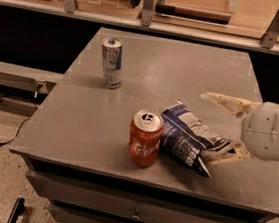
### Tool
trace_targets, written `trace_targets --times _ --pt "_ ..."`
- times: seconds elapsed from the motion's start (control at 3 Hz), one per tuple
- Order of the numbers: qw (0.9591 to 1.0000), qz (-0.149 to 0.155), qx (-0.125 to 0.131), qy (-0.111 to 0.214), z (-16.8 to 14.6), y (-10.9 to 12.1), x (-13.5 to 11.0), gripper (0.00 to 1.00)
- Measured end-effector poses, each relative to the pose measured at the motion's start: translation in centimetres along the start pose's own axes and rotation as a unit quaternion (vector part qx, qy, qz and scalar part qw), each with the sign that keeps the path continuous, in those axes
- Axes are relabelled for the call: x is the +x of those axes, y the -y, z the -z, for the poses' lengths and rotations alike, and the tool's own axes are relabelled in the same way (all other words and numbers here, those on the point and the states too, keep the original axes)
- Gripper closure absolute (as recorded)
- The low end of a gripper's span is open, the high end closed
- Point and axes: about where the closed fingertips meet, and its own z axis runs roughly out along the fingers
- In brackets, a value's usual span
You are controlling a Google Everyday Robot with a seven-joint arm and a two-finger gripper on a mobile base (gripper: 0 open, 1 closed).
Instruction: Move blue chip bag near coke can
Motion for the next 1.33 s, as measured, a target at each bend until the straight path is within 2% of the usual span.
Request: trace_targets --times 0.33,0.67,1.0,1.33 --pt "1.0000 0.001 0.000 0.000 0.0 0.0 -0.1 0.00" --pt "0.9999 0.006 -0.014 -0.002 0.6 0.4 -0.3 0.00" --pt "0.9994 -0.005 -0.025 -0.022 3.6 2.7 0.5 0.00" --pt "0.9989 0.010 -0.014 -0.042 6.7 7.0 0.8 0.00"
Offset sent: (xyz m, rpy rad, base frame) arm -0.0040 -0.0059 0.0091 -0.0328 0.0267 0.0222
